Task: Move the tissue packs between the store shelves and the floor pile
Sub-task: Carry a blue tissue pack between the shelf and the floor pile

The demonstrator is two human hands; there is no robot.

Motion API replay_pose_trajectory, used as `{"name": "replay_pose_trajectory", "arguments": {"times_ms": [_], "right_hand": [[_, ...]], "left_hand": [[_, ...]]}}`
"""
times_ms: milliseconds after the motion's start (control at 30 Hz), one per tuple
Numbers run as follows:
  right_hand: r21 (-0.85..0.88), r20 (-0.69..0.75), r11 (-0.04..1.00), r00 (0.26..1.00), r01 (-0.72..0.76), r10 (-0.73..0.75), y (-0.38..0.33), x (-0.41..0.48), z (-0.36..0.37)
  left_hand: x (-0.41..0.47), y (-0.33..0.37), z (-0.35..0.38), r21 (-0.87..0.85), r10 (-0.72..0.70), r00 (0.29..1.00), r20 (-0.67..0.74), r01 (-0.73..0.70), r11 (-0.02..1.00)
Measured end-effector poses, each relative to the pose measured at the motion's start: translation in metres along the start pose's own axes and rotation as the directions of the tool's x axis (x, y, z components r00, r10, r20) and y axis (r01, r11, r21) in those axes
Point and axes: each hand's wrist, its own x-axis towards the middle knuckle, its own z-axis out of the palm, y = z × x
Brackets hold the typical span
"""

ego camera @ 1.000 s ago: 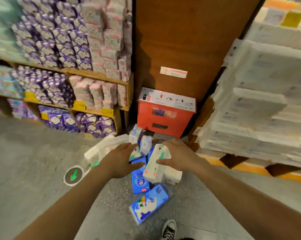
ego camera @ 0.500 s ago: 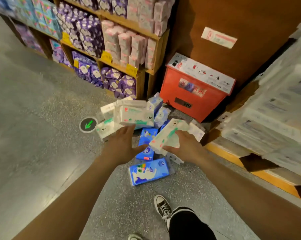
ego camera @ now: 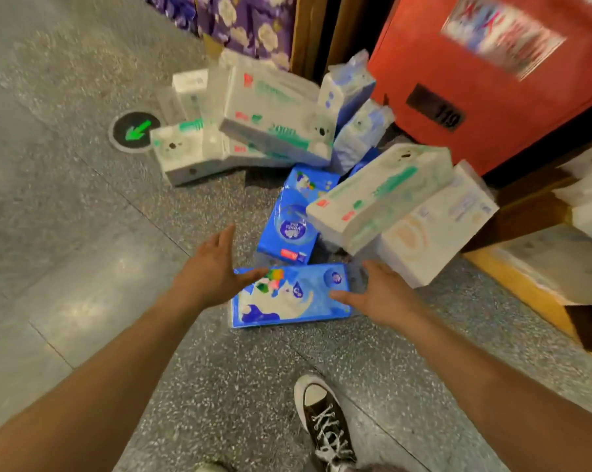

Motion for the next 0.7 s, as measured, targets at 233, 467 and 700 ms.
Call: {"name": "replay_pose_trajectory", "arguments": {"times_ms": [233,467,700], "right_hand": [[0.020,0.004,0.999,0.999,0.036,-0.036,0.055,0.129,0.107],[0.326,0.140,0.930,0.981,-0.170,0.130,0.127,0.259,0.209],[0.677,0.166,0.705,0.977,-0.211,0.134,0.104,0.228,0.204]], "left_hand": [[0.073,-0.065,0.142,-0.047,-0.107,0.990,0.093,0.112,0.993],[0.118,-0.120,0.228,-0.522,-0.375,0.912,0.167,0.404,0.751],[0.108,-0.128,0.246,-0.701,-0.504,0.800,0.327,0.563,0.439]]}}
